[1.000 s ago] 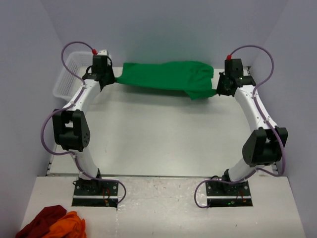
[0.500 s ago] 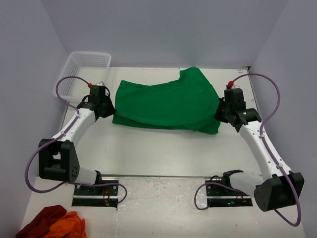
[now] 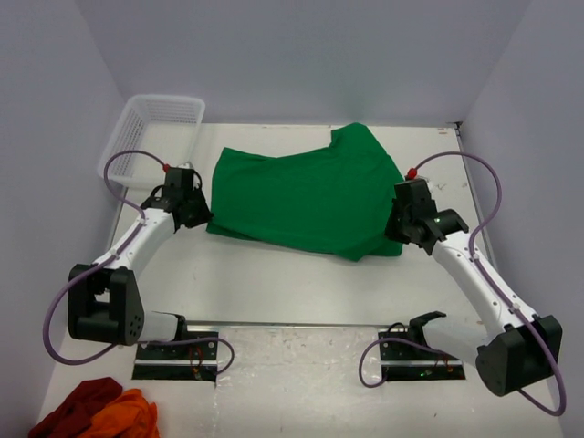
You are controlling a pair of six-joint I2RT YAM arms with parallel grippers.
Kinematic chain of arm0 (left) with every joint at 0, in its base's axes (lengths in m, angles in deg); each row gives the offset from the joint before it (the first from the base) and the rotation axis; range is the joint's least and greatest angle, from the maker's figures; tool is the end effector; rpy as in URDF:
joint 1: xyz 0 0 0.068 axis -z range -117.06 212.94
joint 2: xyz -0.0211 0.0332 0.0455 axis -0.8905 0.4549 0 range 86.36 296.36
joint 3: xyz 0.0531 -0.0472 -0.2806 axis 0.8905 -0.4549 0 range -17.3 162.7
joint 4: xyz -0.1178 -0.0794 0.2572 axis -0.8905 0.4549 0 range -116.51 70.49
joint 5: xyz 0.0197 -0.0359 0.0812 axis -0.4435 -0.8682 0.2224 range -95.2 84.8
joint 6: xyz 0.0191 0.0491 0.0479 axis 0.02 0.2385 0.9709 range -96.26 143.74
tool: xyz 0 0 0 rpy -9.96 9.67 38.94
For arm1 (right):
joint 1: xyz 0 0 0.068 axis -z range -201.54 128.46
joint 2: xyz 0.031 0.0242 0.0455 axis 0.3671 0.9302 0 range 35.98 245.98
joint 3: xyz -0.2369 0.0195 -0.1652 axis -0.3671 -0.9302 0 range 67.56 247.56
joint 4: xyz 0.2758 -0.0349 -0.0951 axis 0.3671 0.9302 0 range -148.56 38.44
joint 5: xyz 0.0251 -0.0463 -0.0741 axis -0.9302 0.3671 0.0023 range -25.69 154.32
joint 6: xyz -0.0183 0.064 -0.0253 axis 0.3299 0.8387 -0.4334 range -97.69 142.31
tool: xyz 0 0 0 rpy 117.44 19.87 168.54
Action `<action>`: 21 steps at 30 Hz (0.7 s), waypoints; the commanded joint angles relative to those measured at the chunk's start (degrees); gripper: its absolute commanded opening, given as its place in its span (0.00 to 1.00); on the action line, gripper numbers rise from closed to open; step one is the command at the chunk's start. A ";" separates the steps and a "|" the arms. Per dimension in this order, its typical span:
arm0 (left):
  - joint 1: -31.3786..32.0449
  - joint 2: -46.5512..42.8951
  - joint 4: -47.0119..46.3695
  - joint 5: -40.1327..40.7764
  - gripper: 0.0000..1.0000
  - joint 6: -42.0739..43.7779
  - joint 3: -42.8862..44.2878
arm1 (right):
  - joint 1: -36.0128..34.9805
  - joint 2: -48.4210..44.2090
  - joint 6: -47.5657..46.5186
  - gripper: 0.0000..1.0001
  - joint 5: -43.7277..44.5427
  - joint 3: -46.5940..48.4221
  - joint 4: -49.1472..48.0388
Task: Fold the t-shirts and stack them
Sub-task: Flatten out the tshirt, then grap the side of the flattened tshirt closest away from the robot with both arms
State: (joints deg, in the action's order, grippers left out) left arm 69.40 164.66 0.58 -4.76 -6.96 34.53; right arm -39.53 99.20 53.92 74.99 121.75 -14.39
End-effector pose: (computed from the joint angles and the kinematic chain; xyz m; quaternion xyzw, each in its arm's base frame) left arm 0.3166 -0.0353 0.2114 -0.2006 0.9284 -0.0961 0.2975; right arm 0.2481 0.0692 0.2746 0.1412 0.9346 0.0518 0.3223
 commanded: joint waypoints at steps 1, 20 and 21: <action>0.05 0.17 -0.37 2.01 0.00 1.60 2.12 | -0.28 0.49 2.66 0.00 4.78 -0.76 1.45; 0.05 17.41 2.61 2.80 0.00 0.90 17.07 | 0.07 18.06 0.38 0.00 10.24 14.09 0.66; 0.05 18.45 2.53 2.72 0.00 0.73 17.33 | 0.50 18.77 0.12 0.00 9.72 15.14 0.58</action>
State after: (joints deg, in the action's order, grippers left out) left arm 69.40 181.71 2.37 -3.18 -6.66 49.03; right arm -39.47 116.36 55.02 82.90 133.27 -12.89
